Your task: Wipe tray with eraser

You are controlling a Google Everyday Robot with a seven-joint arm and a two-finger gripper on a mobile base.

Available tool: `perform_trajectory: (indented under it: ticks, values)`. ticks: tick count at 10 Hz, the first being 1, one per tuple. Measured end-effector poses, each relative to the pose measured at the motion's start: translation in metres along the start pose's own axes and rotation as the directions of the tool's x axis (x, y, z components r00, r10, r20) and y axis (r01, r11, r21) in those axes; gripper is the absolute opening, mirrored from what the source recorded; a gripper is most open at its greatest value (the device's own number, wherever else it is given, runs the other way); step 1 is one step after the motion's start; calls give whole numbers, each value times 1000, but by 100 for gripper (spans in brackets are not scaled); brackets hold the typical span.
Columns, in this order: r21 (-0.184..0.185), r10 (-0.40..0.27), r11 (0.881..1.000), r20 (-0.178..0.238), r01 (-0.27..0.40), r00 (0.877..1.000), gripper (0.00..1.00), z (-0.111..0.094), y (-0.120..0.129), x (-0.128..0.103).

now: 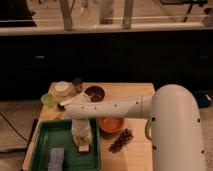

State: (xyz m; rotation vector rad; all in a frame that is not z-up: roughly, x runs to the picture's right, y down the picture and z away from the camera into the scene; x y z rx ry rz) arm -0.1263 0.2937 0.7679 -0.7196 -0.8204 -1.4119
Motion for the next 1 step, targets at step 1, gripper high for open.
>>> perform_trajectory:
  ticks: [1]
  values:
    - [0, 0, 1000, 0, 0, 1000, 0, 0, 0, 0]
